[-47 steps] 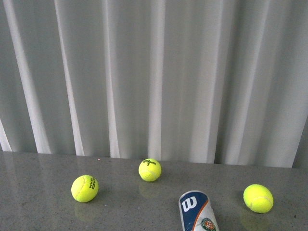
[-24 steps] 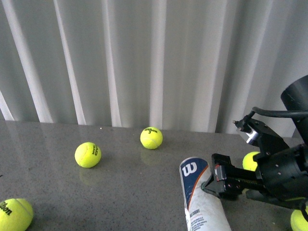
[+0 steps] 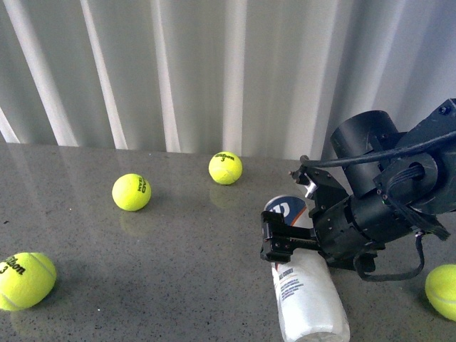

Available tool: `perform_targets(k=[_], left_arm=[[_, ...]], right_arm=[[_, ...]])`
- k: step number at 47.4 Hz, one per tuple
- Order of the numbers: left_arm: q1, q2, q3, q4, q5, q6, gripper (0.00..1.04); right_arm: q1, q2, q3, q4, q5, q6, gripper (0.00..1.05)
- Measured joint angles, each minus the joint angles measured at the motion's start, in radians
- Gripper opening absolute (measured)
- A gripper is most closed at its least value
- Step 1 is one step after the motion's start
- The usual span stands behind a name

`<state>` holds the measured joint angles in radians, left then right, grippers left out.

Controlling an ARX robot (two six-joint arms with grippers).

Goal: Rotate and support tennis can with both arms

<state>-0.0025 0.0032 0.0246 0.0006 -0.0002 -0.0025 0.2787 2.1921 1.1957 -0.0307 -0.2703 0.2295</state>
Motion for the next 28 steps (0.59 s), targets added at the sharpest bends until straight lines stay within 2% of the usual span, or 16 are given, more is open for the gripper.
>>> perform_targets(k=[6,9,12,13,16,17,21,24,25,26,28], left_arm=[[0.000,0.000,0.000,0.000,0.000,0.000,0.98],[0.000,0.000,0.000,0.000,0.000,0.000,0.98],[0.000,0.000,0.000,0.000,0.000,0.000,0.98],[0.000,0.000,0.000,0.000,0.000,0.000,0.98],[0.000,0.000,0.000,0.000,0.000,0.000,0.98],[0.000,0.000,0.000,0.000,0.000,0.000,0.98],[0.000,0.000,0.000,0.000,0.000,0.000,0.98],[0.000,0.000,0.000,0.000,0.000,0.000,0.98],[0.000,0.000,0.000,0.000,0.000,0.000,0.98],[0.000,0.000,0.000,0.000,0.000,0.000,0.98],[0.000,0.000,0.000,0.000,0.000,0.000,0.98]], right_arm=[[0.010,-0.004,-0.011,0.035,0.042,-0.056,0.78],[0.015,-0.029,-0.045,0.077,0.073,-0.145,0.69],[0.019,-0.071,-0.100,0.134,0.101,-0.287,0.61],[0.020,-0.095,-0.133,0.172,0.108,-0.389,0.57],[0.019,-0.138,-0.183,0.219,0.081,-0.544,0.52],[0.018,-0.162,-0.206,0.233,0.055,-0.636,0.49],[0.016,-0.209,-0.234,0.220,-0.001,-0.806,0.44],[0.013,-0.246,-0.248,0.202,-0.051,-1.014,0.38],[0.013,-0.251,-0.248,0.197,-0.057,-1.031,0.37],[0.013,-0.265,-0.247,0.180,-0.072,-1.159,0.35],[0.013,-0.271,-0.241,0.161,-0.084,-1.260,0.32]])
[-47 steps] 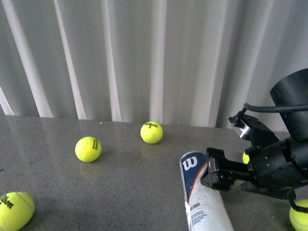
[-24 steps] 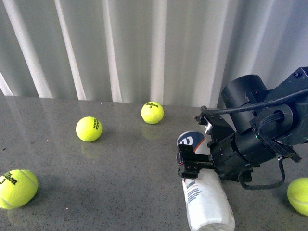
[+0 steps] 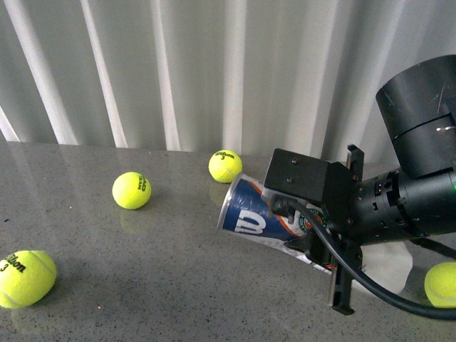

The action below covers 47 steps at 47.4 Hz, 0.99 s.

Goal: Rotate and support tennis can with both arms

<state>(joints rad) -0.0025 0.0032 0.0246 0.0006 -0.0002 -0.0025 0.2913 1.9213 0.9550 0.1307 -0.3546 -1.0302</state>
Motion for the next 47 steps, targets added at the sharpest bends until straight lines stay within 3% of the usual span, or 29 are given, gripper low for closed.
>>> perform_targets(k=[5,9,31,47], left_arm=[[0.000,0.000,0.000,0.000,0.000,0.000,0.98],[0.000,0.000,0.000,0.000,0.000,0.000,0.98],[0.000,0.000,0.000,0.000,0.000,0.000,0.98],[0.000,0.000,0.000,0.000,0.000,0.000,0.98]], right_arm=[[0.000,0.024,0.045,-0.031,0.001,-0.291,0.25],[0.002,0.079,0.101,-0.033,0.006,-0.387,0.20],[0.036,0.305,0.249,-0.009,0.013,-0.338,0.12],[0.033,0.294,0.177,0.005,-0.016,-0.308,0.68]])
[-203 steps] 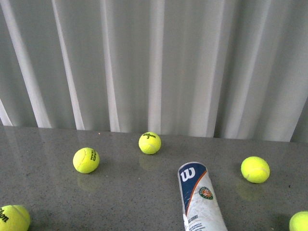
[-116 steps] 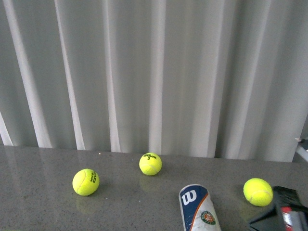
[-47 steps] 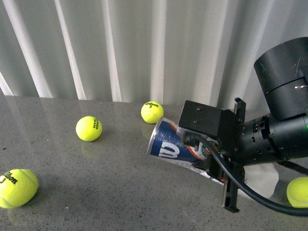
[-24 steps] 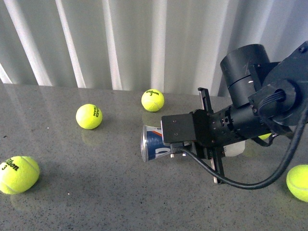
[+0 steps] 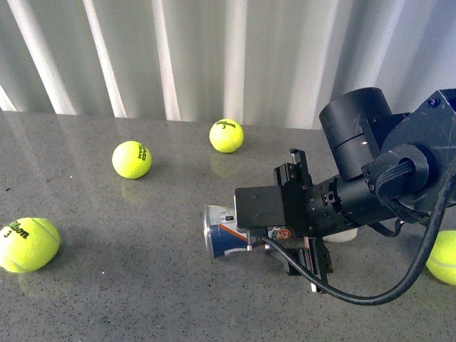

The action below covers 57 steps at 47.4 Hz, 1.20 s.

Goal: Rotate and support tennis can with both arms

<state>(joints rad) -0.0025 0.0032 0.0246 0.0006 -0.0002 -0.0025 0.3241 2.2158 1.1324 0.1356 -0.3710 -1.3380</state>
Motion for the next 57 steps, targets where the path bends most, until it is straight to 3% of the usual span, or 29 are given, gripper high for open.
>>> perform_targets(k=[8,17,30,37,43,46,51,57], left_arm=[[0.000,0.000,0.000,0.000,0.000,0.000,0.98],[0.000,0.000,0.000,0.000,0.000,0.000,0.98],[0.000,0.000,0.000,0.000,0.000,0.000,0.98],[0.000,0.000,0.000,0.000,0.000,0.000,0.98],[0.000,0.000,0.000,0.000,0.000,0.000,0.98],[0.000,0.000,0.000,0.000,0.000,0.000,0.98],[0.000,-0.001,0.000,0.000,0.000,0.000,0.98],[0.000,-0.002,0.000,0.000,-0.003,0.000,0.98]], right_arm=[[0.000,-0.050,-0.051,0.007,-0.024,0.025,1.00],[0.013,-0.173,-0.108,0.024,-0.075,0.119,0.98],[0.015,-0.391,-0.201,0.134,-0.076,0.462,0.98],[-0.013,-0.559,-0.278,0.159,0.031,0.794,0.98],[-0.062,-0.719,-0.364,0.113,0.179,1.106,0.98],[-0.084,-0.759,-0.383,0.106,0.199,1.249,0.98],[-0.082,-0.754,-0.391,0.114,0.211,1.321,0.97],[-0.064,-0.744,-0.592,0.635,0.559,1.324,0.76]])
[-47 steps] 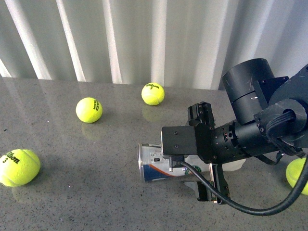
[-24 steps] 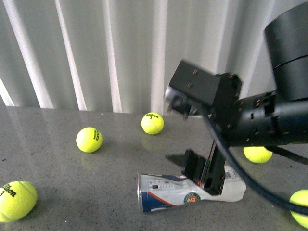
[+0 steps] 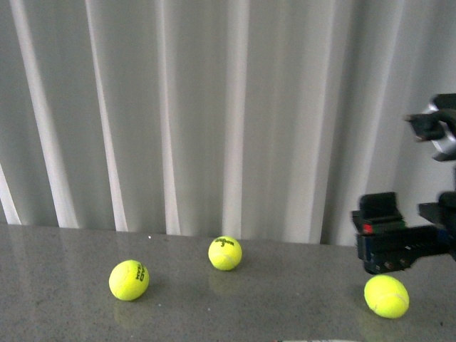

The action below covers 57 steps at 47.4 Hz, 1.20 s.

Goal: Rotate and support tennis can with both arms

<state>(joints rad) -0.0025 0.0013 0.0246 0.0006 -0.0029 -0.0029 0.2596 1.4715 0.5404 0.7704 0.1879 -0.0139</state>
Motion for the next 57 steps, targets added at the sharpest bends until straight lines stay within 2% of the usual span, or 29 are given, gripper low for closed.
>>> perform_targets(k=[2,3,5,10,19,32,36,41,57], left_arm=[[0.000,0.000,0.000,0.000,-0.001,0.000,0.98],[0.000,0.000,0.000,0.000,-0.001,0.000,0.98],[0.000,0.000,0.000,0.000,0.000,0.000,0.98],[0.000,0.000,0.000,0.000,0.003,0.000,0.98],[0.000,0.000,0.000,0.000,0.002,0.000,0.98],[0.000,0.000,0.000,0.000,0.002,0.000,0.98],[0.000,0.000,0.000,0.000,0.002,0.000,0.98],[0.000,0.000,0.000,0.000,0.002,0.000,0.98],[0.000,0.000,0.000,0.000,0.002,0.000,0.98]], right_arm=[[-0.020,-0.031,-0.073,0.134,0.024,0.000,0.66],[-0.024,-0.038,-0.084,0.150,0.024,0.000,0.64],[-0.046,-0.087,-0.134,0.193,0.019,0.001,0.55],[-0.090,-0.188,-0.235,0.203,-0.014,0.002,0.31],[-0.125,-0.301,-0.332,0.179,-0.066,0.000,0.03],[-0.179,-0.483,-0.447,0.116,-0.111,0.003,0.03],[-0.229,-0.499,-0.479,0.134,-0.182,0.003,0.03],[-0.256,-0.565,-0.505,0.077,-0.181,0.004,0.03],[-0.257,-0.856,-0.536,-0.168,-0.187,0.003,0.03]])
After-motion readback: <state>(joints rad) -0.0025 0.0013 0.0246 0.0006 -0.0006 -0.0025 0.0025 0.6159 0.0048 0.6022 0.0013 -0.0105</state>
